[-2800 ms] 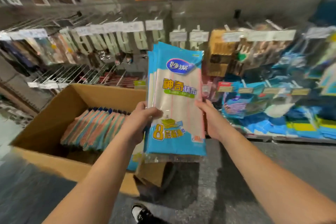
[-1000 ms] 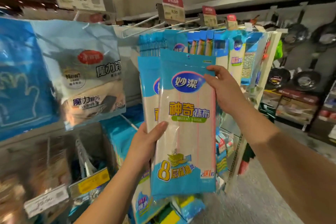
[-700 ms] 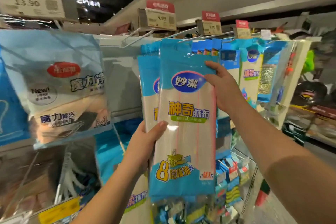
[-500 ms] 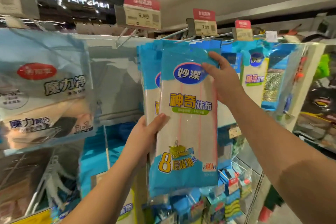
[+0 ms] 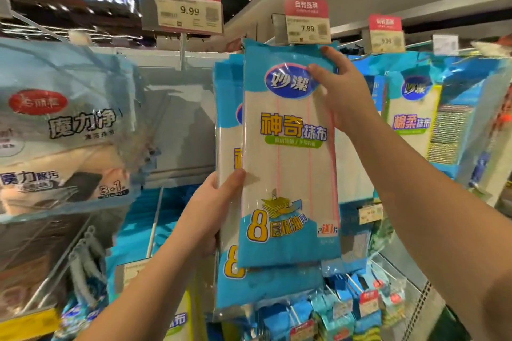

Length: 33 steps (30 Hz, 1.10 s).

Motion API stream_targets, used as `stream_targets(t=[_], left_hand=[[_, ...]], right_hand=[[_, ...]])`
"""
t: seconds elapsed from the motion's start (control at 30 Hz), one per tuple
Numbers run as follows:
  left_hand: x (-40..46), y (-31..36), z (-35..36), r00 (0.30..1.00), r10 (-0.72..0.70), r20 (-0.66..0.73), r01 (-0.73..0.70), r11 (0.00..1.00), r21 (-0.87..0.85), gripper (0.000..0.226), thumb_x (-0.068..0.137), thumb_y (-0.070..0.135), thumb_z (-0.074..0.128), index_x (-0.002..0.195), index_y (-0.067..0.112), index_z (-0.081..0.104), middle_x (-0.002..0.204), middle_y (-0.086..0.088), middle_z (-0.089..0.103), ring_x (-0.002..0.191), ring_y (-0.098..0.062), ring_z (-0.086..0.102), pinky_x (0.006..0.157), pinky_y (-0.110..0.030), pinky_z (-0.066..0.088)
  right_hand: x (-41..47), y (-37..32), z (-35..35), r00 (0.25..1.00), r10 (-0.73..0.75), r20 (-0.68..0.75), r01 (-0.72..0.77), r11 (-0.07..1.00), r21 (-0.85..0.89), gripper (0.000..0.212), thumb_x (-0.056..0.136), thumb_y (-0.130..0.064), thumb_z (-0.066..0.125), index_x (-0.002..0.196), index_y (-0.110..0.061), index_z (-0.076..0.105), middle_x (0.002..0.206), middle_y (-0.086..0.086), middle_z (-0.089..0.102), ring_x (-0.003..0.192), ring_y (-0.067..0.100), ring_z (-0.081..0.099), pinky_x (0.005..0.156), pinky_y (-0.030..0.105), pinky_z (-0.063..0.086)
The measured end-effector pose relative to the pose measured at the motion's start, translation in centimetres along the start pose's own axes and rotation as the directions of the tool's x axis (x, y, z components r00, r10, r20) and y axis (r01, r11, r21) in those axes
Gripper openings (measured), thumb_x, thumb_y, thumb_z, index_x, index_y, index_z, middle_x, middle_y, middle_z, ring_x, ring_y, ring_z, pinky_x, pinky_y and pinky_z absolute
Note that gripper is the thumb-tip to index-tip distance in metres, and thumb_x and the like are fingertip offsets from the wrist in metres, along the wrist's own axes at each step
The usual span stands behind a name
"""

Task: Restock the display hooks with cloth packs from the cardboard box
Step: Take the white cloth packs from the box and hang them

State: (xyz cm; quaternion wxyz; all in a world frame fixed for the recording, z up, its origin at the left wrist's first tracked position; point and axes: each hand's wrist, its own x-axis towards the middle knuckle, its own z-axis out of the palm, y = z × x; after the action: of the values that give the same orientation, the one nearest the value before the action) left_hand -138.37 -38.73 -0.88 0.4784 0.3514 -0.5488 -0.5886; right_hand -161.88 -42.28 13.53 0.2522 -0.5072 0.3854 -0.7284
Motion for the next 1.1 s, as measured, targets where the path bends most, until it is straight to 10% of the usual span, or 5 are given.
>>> stream_targets(t=[0.43, 0.63, 1.1], left_hand=[[-1.2, 0.1, 0.5, 0.998, 0.06, 0.0, -0.06, 0.998, 0.033, 0.079, 0.059, 0.066, 0.073, 0.121, 0.019, 0.058, 0.102, -0.006, 0.078, 0.09, -0.029, 0.076, 0.083, -0.051, 0.06], [-0.9, 0.6, 0.7, 0.999, 0.032, 0.011, -0.032, 0.999, 0.007, 0.075, 0.059, 0.06, 0.071, 0.121, 0.019, 0.058, 0.106, -0.008, 0.077, 0.095, -0.032, 0.075, 0.089, -0.057, 0.057], [0.7, -0.5, 0.9, 0.997, -0.031, -0.071, 0.025, 0.996, -0.091, 0.042, 0.088, 0.035, 0.073, 0.122, 0.013, 0.062, 0.103, -0.012, 0.077, 0.092, -0.036, 0.075, 0.086, -0.057, 0.058]], right_hand=[[0.3, 0.5, -0.8, 0.998, 0.04, 0.054, -0.043, 0.997, 0.07, 0.044, 0.087, -0.02, 0.074, 0.126, -0.03, 0.059, 0.142, 0.001, 0.048, 0.121, 0.027, 0.06, 0.082, 0.045, 0.06], [1.6, 0.0, -0.7, 0.997, 0.069, 0.044, -0.069, 0.998, -0.015, 0.049, 0.09, -0.018, 0.071, 0.135, -0.021, 0.054, 0.13, 0.001, 0.054, 0.097, 0.022, 0.073, 0.083, 0.048, 0.06], [-5.6, 3.5, -0.1, 0.999, -0.005, 0.049, 0.036, 0.752, -0.658, 0.07, 0.091, -0.05, 0.063, 0.149, -0.027, 0.031, 0.145, 0.0, 0.026, 0.114, 0.008, 0.038, 0.099, 0.028, 0.034]])
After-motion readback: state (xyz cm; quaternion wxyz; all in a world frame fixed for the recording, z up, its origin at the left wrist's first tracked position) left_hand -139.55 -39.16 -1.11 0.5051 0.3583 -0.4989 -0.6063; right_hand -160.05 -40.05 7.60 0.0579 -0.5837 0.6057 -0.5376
